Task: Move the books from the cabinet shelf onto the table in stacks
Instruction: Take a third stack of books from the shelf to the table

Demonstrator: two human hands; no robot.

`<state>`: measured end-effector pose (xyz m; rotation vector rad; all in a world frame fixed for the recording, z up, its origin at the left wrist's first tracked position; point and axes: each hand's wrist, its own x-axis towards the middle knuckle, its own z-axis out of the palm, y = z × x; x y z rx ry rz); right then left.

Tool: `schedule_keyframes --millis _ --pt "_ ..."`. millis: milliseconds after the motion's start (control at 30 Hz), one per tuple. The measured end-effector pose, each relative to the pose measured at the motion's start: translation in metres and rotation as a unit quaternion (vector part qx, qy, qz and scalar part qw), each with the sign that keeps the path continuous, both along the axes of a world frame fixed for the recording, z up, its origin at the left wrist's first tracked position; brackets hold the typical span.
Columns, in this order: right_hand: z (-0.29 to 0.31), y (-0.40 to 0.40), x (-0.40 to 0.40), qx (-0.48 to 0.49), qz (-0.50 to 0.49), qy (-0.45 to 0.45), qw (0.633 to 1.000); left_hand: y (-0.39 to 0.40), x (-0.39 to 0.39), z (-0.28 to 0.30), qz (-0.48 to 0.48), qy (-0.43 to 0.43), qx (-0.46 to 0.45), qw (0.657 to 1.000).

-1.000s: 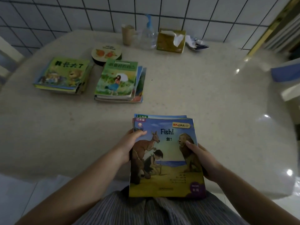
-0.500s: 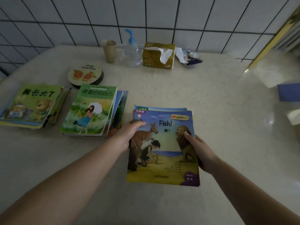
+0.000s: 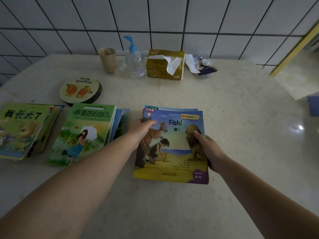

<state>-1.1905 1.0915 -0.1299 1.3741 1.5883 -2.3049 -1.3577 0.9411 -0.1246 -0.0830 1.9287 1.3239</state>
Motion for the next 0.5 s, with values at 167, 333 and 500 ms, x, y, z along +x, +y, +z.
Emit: schedule_keyframes --millis 167,333,500 --pt "-0.006 0.010 -0.009 0.042 0.005 -0.022 0.999 0.013 -0.008 -0.006 0.005 0.008 0.000 1.000" --pt "-0.008 0.011 -0.014 0.143 0.020 -0.065 0.987 0.019 -0.013 -0.007 0.009 -0.003 -0.024 1.000" --pt "-0.004 0.008 -0.021 0.181 0.049 -0.107 0.976 0.011 -0.019 -0.013 -0.008 -0.025 -0.061 0.998"
